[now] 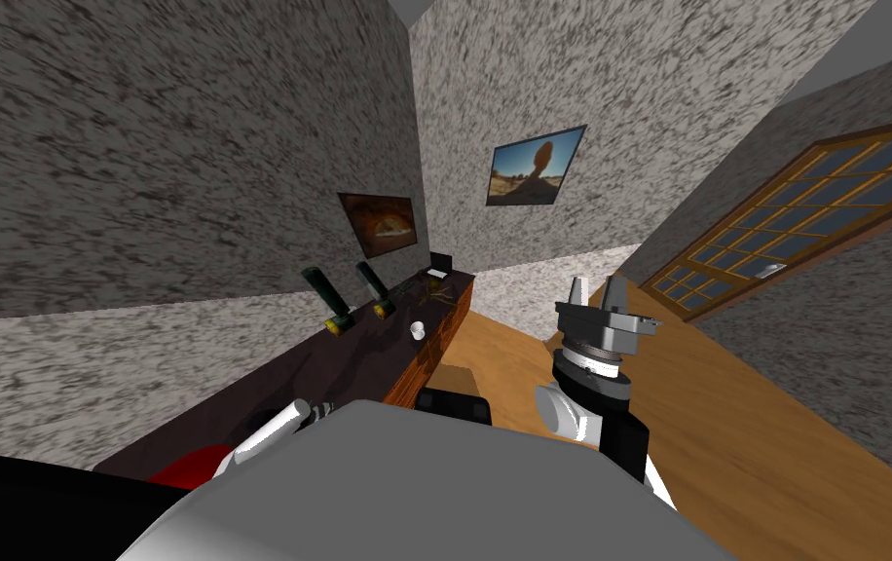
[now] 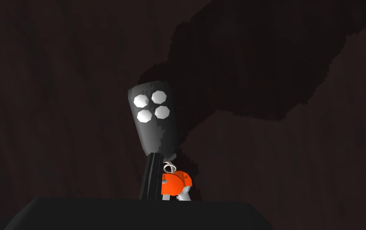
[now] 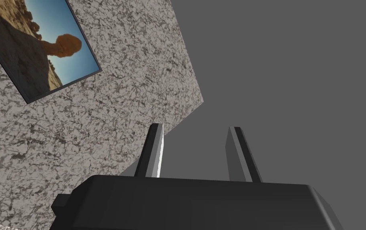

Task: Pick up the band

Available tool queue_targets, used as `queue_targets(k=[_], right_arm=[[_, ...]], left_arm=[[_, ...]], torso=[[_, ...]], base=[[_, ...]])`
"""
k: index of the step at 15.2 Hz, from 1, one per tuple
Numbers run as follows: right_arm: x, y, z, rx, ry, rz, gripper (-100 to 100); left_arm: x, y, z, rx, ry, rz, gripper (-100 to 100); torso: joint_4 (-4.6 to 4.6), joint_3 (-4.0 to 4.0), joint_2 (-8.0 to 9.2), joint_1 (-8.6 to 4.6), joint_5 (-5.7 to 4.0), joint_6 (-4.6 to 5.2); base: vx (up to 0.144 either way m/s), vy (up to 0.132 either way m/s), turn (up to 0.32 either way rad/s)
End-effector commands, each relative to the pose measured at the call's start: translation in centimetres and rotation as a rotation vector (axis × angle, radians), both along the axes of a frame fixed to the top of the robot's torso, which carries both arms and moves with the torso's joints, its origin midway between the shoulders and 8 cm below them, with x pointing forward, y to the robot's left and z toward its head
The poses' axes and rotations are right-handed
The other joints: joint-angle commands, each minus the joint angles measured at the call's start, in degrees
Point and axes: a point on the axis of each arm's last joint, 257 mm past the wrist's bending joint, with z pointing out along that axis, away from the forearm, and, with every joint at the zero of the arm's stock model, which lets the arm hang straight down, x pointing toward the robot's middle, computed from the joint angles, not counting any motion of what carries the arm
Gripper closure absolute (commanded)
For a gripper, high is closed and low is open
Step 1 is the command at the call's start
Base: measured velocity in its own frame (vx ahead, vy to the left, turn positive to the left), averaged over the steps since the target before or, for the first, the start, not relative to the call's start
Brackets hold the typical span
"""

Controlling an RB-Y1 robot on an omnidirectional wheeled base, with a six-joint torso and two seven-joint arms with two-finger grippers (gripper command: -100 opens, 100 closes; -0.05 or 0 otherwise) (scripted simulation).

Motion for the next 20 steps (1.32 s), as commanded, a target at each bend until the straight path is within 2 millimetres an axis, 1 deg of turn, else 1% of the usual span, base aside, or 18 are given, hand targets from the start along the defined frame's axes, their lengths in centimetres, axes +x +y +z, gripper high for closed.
queue_targets(k=[1, 2, 3, 6, 7, 8, 10, 11, 12, 15, 20], right_arm=[[0.0, 0.0, 0.0, 0.000, 0.000, 0.000, 0], [0.0, 0.0, 0.0, 0.000, 0.000, 0.000, 0], [0.0, 0.0, 0.0, 0.000, 0.000, 0.000, 0], [0.0, 0.0, 0.0, 0.000, 0.000, 0.000, 0], [0.0, 0.0, 0.0, 0.000, 0.000, 0.000, 0], [0.0, 0.0, 0.0, 0.000, 0.000, 0.000, 0], [0.0, 0.0, 0.0, 0.000, 0.000, 0.000, 0], [0.0, 0.0, 0.0, 0.000, 0.000, 0.000, 0], [0.0, 0.0, 0.0, 0.000, 0.000, 0.000, 0], [0.0, 0.0, 0.0, 0.000, 0.000, 0.000, 0], [0.0, 0.0, 0.0, 0.000, 0.000, 0.000, 0]], left_arm=[[0.0, 0.0, 0.0, 0.000, 0.000, 0.000, 100], [0.0, 0.0, 0.0, 0.000, 0.000, 0.000, 100], [0.0, 0.6, 0.8, -0.003, 0.000, 0.010, 100], [-0.1, 1.2, 1.6, -0.005, 0.001, 0.019, 100], [0.0, 1.0, 1.3, -0.001, -0.001, 0.014, 100], [-0.2, 2.4, 2.0, 0.017, 0.008, 0.014, -100], [-0.9, 3.3, 2.4, 0.022, 0.020, 0.026, -100], [-2.2, 3.6, 2.7, 0.008, 0.039, 0.060, -100], [-2.8, 3.5, 2.7, 0.001, 0.045, 0.073, -100], [-4.6, 2.7, 2.4, -0.033, 0.067, 0.117, -100], [-7.0, 1.1, 1.8, -0.084, 0.090, 0.179, -100]], torso=[[0.00, 0.00, 0.00, 0.00, 0.00, 0.00], [0.00, 0.00, 0.01, 0.00, 0.00, 0.00], [0.00, 0.01, 0.01, 0.00, 0.00, 0.00], [0.02, 0.06, 0.10, -0.13, -0.03, 0.01], [0.03, 0.08, 0.14, -0.18, -0.04, 0.01], [0.03, 0.08, 0.13, -0.16, -0.04, 0.00], [-0.02, -0.08, -0.18, -0.54, -0.10, 0.04], [-0.05, -0.17, -0.33, -0.60, -0.13, 0.03], [-0.08, -0.25, -0.46, -0.55, -0.13, 0.05], [-0.09, -0.24, -0.42, -0.05, -0.03, 0.00], [0.00, 0.00, 0.01, 0.16, 0.04, -0.02]], base=[[0.000, 0.000, 0.000], [0.000, 0.000, 0.000], [-0.011, -0.018, -0.069], [-0.030, -0.040, -0.068], [-0.025, -0.033, -0.013], [0.031, -0.096, -0.114], [0.105, -0.162, -0.143], [0.145, -0.122, -0.167], [0.136, -0.068, -0.134], [0.088, 0.021, -0.040], [0.007, 0.045, 0.014]])
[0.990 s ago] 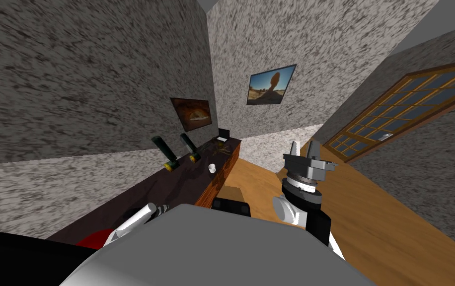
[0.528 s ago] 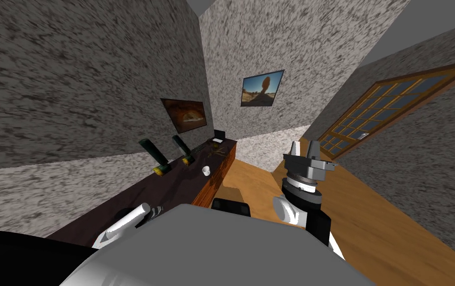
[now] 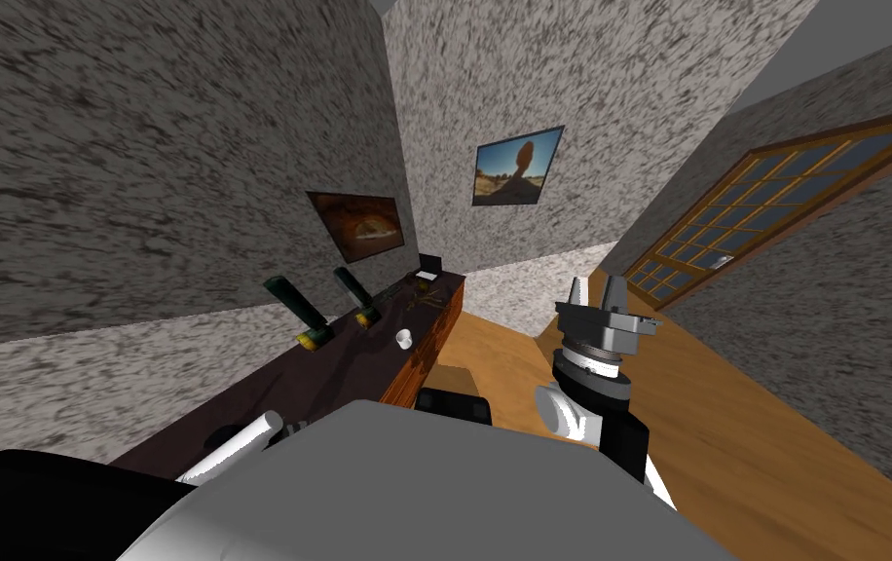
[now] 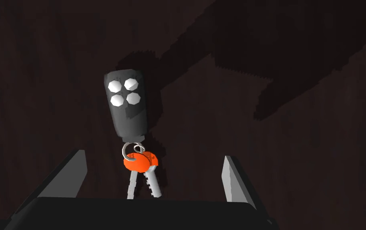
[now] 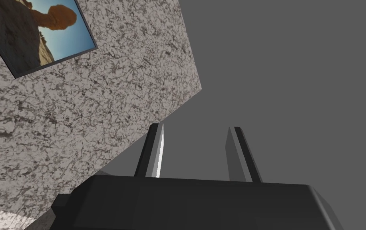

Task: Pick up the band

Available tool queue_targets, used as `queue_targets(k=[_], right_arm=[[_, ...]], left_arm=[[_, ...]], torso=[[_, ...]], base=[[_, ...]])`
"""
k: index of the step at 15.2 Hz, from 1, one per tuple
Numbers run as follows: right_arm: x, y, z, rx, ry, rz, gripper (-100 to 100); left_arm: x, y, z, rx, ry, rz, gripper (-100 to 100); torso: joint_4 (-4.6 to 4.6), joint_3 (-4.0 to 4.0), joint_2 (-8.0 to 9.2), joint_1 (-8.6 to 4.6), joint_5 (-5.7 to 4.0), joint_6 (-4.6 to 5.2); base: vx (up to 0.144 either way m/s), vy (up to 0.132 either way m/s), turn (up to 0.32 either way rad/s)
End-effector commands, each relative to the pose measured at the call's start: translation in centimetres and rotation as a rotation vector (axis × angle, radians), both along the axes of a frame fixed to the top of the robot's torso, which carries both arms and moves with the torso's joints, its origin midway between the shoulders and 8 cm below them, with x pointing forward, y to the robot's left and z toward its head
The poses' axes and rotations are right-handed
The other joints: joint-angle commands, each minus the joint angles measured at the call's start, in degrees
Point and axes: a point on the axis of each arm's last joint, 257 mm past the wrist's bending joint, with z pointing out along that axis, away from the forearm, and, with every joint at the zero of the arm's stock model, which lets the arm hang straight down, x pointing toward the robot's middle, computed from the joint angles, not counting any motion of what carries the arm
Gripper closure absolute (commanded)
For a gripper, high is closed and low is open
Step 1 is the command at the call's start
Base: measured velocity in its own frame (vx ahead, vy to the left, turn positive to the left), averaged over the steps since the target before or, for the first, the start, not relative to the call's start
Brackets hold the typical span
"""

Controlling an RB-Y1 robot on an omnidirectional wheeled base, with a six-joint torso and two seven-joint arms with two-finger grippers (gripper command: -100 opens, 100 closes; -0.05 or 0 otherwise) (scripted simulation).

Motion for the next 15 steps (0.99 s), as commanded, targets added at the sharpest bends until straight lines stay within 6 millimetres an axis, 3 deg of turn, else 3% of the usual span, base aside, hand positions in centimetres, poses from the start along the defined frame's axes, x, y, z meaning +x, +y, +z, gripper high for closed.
queue_targets(k=[1, 9, 10, 11, 15], right_arm=[[0.0, 0.0, 0.0, 0.000, 0.000, 0.000, 0], [0.0, 0.0, 0.0, 0.000, 0.000, 0.000, 0], [0.0, 0.0, 0.0, 0.000, 0.000, 0.000, 0], [0.0, 0.0, 0.0, 0.000, 0.000, 0.000, 0], [0.0, 0.0, 0.0, 0.000, 0.000, 0.000, 0]], left_arm=[[-1.0, -0.9, -0.1, -0.022, 0.008, 0.032, -100], [-1.8, -1.4, -2.3, -0.018, 0.005, 0.082, -100], [-1.7, -1.3, -1.9, -0.020, 0.006, 0.072, -100], [-1.5, -1.0, -1.2, -0.019, 0.006, 0.058, 100], [-1.1, -0.8, -0.1, -0.021, 0.007, 0.034, 100]], torso=[[0.00, 0.00, 0.00, 0.00, 0.00, 0.00], [0.05, 0.12, 0.20, -0.04, -0.01, 0.05], [0.05, 0.11, 0.19, -0.02, -0.01, 0.05], [0.04, 0.09, 0.15, -0.04, -0.01, 0.03], [-0.03, -0.11, -0.20, -0.30, -0.07, 0.01]], base=[[-0.009, 0.023, 0.053], [-0.034, 0.021, -0.075], [-0.025, 0.023, -0.051], [0.014, -0.005, 0.124], [0.055, -0.033, 0.142]])
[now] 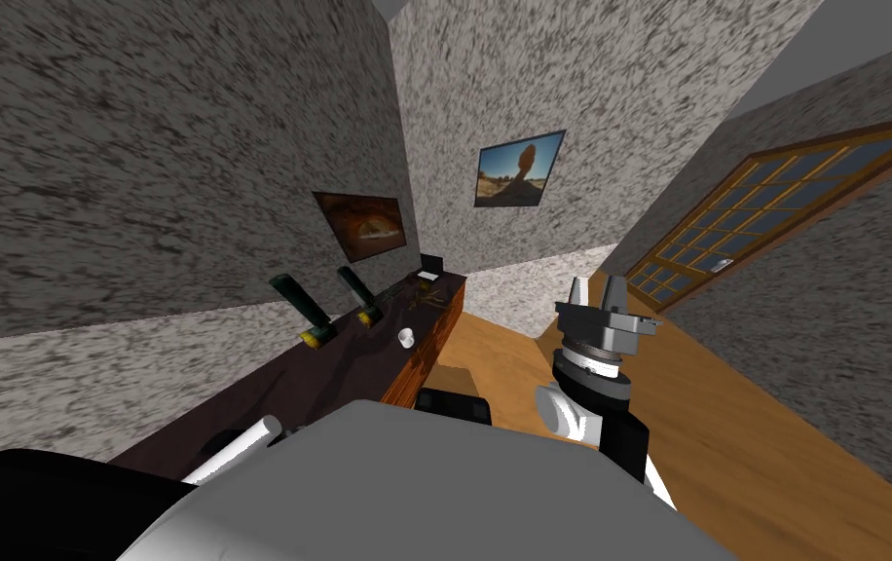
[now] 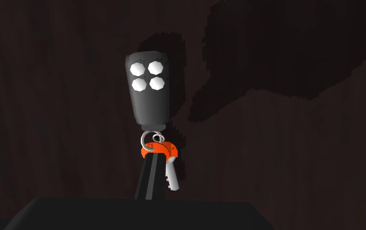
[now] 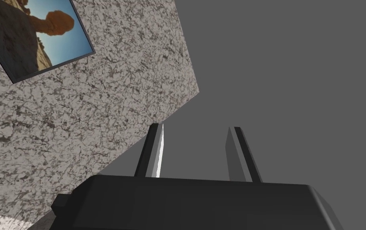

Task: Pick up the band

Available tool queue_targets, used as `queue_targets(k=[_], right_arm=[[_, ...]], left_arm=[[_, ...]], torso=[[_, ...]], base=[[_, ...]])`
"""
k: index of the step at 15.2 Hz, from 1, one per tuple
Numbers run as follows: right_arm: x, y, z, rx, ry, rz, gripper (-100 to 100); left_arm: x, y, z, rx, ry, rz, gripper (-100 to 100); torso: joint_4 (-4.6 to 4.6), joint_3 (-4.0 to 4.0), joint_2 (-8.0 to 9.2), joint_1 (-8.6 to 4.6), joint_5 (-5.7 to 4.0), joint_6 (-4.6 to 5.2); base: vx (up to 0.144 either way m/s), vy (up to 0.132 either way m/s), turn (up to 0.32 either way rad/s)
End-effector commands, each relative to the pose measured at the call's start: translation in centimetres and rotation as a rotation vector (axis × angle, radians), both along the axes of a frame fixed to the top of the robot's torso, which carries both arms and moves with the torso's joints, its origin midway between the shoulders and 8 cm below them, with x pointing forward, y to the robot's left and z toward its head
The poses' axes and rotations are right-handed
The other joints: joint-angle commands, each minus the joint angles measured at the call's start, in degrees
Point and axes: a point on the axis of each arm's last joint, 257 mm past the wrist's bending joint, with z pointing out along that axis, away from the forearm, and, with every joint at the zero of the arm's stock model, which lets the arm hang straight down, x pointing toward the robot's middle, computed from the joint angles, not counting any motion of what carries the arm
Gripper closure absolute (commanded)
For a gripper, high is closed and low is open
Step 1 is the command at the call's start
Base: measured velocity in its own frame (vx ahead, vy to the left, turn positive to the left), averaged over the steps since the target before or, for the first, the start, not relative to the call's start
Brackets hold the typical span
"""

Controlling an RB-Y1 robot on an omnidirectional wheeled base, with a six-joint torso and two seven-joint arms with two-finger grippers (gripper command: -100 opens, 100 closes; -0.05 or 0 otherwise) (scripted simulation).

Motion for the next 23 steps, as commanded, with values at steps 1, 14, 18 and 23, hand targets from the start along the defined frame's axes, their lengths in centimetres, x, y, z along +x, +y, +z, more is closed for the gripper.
queue_targets(k=[1, 14, 18, 23], right_arm=[[0.0, 0.0, 0.0, 0.000, 0.000, 0.000, 0], [0.0, 0.0, 0.0, 0.000, 0.000, 0.000, 0], [0.0, 0.0, 0.0, 0.000, 0.000, 0.000, 0], [0.0, 0.0, 0.0, 0.000, 0.000, 0.000, 0]], left_arm=[[0.0, 0.0, 0.0, 0.000, 0.000, 0.000, 100], [6.9, 1.2, 2.5, 0.028, -0.145, -0.030, -100], [6.0, 0.3, 1.9, -0.025, -0.120, -0.016, -100], [4.3, -1.3, 0.9, -0.102, -0.074, 0.005, -100]], torso=[[0.00, 0.00, 0.00, 0.00, 0.00, 0.00], [0.26, 0.67, 1.18, 0.36, 0.08, 0.03], [0.13, 0.32, 0.52, 0.48, 0.11, 0.03], [-0.04, -0.12, -0.22, 0.45, 0.10, 0.05]], base=[[0.037, -0.020, 0.045], [-0.210, 0.032, -0.086], [-0.044, 0.054, -0.127], [0.103, 0.042, -0.072]])
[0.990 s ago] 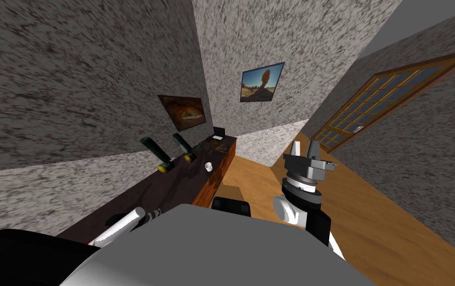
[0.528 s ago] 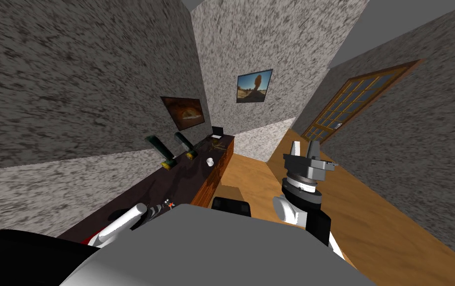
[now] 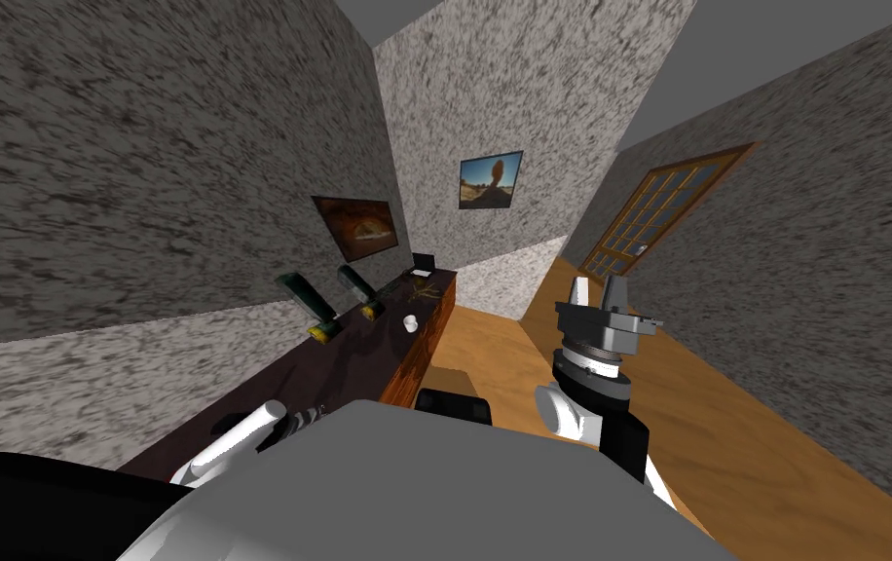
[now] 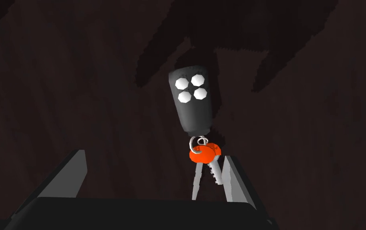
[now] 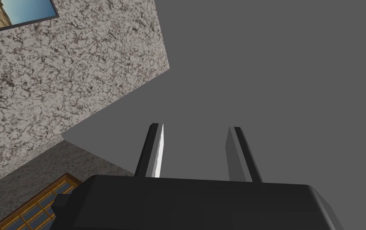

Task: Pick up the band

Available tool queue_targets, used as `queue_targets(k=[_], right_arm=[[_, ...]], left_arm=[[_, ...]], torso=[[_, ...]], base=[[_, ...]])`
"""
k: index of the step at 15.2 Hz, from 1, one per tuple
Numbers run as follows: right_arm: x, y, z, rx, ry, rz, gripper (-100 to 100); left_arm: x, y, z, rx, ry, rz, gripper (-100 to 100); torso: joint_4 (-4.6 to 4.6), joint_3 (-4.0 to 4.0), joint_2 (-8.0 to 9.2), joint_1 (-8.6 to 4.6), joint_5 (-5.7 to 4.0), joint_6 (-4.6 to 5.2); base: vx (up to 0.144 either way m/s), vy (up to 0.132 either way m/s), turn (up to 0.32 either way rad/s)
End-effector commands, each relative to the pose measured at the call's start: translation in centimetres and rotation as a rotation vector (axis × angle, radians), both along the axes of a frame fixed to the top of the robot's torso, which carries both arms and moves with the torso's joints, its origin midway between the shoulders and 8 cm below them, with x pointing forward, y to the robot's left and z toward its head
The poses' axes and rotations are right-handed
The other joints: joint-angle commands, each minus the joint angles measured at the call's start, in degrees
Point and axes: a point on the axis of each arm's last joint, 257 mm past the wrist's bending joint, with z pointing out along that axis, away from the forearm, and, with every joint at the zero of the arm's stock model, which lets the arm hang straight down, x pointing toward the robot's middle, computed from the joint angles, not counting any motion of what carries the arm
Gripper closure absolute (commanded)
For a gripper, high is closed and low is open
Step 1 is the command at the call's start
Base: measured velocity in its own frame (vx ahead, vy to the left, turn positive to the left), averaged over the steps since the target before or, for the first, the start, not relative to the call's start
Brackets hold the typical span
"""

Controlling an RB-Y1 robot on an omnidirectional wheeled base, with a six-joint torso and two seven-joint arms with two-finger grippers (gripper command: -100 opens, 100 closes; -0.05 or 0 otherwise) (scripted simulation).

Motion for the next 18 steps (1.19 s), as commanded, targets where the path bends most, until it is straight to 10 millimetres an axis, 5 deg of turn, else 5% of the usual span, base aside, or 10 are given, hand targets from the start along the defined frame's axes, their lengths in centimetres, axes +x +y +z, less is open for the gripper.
queue_targets(k=[1, 5, 12, 13, 18], right_arm=[[0.0, 0.0, 0.0, 0.000, 0.000, 0.000, 0], [0.0, 0.0, 0.0, 0.000, 0.000, 0.000, 0], [0.0, 0.0, 0.0, 0.000, 0.000, 0.000, 0], [0.0, 0.0, 0.0, 0.000, 0.000, 0.000, 0], [0.0, 0.0, 0.0, 0.000, 0.000, 0.000, 0]], left_arm=[[-0.8, -0.8, -0.4, -0.035, 0.020, 0.006, -100], [-1.6, -1.5, -0.7, -0.069, 0.039, 0.013, -100], [-1.4, -2.3, -2.4, -0.070, 0.028, 0.030, -100], [-1.5, -2.0, -1.7, -0.071, 0.033, 0.024, 100], [-1.6, -1.7, -1.1, -0.071, 0.038, 0.017, 100]], torso=[[0.00, 0.00, 0.00, 0.00, 0.00, 0.00], [-0.01, 0.00, 0.02, -0.01, 0.00, -0.01], [0.13, 0.36, 0.65, -0.14, -0.03, -0.02], [0.12, 0.35, 0.62, -0.16, -0.03, -0.03], [0.06, 0.17, 0.31, -0.35, -0.08, -0.04]], base=[[0.129, 0.043, -0.061], [0.095, 0.042, -0.067], [-0.031, 0.019, -0.046], [0.009, -0.006, 0.058], [0.039, -0.023, 0.052]])
